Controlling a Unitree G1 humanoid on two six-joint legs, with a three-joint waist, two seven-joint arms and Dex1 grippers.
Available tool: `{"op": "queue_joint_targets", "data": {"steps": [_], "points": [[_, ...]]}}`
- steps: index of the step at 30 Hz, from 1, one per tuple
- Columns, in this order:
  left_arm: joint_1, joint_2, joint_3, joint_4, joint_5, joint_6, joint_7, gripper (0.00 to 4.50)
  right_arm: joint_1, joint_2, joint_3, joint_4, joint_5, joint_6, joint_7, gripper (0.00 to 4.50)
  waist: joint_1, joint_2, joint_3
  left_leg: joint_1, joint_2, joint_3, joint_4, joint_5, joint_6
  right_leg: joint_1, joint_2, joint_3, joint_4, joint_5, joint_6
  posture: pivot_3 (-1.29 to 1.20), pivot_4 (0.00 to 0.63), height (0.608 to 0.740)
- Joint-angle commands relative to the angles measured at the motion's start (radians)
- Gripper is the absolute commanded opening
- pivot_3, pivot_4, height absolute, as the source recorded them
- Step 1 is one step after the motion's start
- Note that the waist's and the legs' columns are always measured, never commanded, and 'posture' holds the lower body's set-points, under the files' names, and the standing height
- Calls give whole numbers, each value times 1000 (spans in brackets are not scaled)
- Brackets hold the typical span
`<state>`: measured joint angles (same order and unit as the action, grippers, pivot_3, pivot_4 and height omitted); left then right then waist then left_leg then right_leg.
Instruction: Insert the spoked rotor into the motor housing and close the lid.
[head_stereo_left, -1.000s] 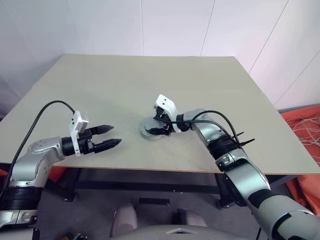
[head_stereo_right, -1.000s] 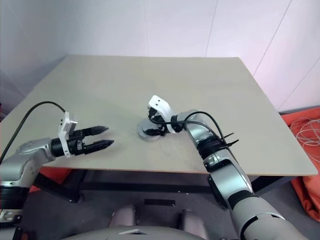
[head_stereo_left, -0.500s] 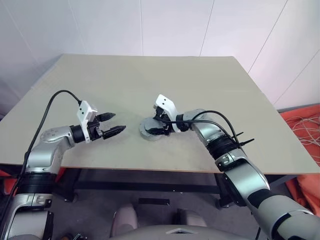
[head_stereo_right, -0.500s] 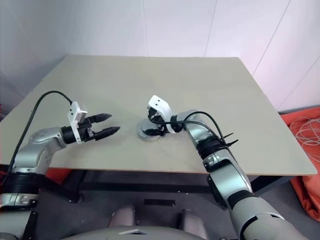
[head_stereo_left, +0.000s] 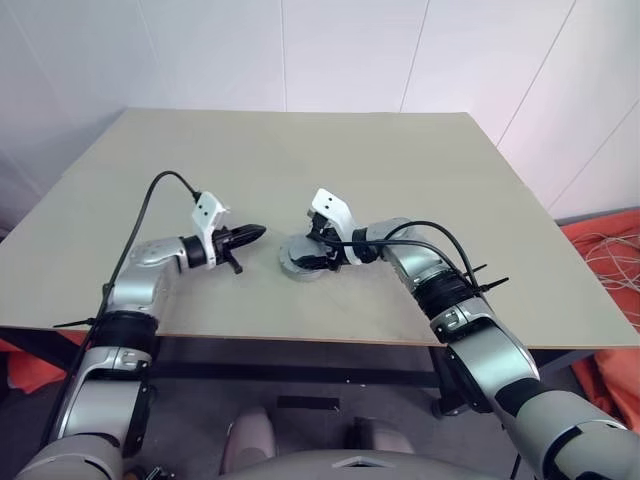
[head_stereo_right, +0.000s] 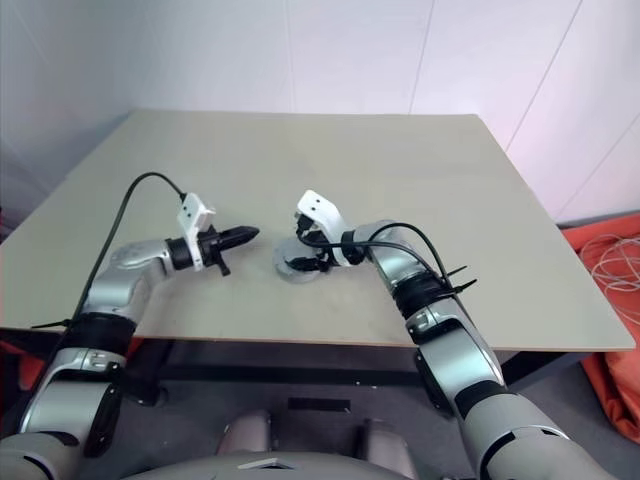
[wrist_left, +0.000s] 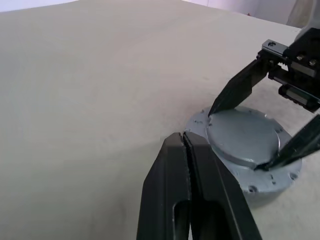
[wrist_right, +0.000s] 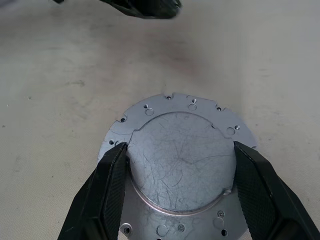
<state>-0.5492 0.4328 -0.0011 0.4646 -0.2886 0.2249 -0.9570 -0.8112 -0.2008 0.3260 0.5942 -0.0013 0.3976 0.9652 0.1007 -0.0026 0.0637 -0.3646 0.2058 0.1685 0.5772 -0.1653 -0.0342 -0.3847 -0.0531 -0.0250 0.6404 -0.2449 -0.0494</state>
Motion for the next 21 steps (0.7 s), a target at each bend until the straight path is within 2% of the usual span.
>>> {"op": "queue_joint_targets", "data": {"steps": [1, 12, 21], "points": [[-37, -13, -4, 15, 14, -3, 12, 0, 16, -1, 9, 13, -16, 27, -11, 3157, -1, 0, 0, 0, 0, 0, 0, 0, 0, 0, 0, 0, 0, 0, 0, 0, 0, 740], [-44, -102, -68, 76, 87, 9, 65, 0, 17, -1, 9, 4, -15, 31, -11, 3157, 0, 0, 0, -1, 0, 0, 0, 0, 0, -1, -1, 0, 0, 0, 0, 0, 0, 740], [-48, -115, -92, 95, 121, 74, 88, 0, 23, -2, 12, -12, -13, 39, -8, 3157, 0, 0, 0, 1, -1, -2, 0, 0, 0, 1, -2, 0, 0, 0, 1, 0, 0, 740]]}}
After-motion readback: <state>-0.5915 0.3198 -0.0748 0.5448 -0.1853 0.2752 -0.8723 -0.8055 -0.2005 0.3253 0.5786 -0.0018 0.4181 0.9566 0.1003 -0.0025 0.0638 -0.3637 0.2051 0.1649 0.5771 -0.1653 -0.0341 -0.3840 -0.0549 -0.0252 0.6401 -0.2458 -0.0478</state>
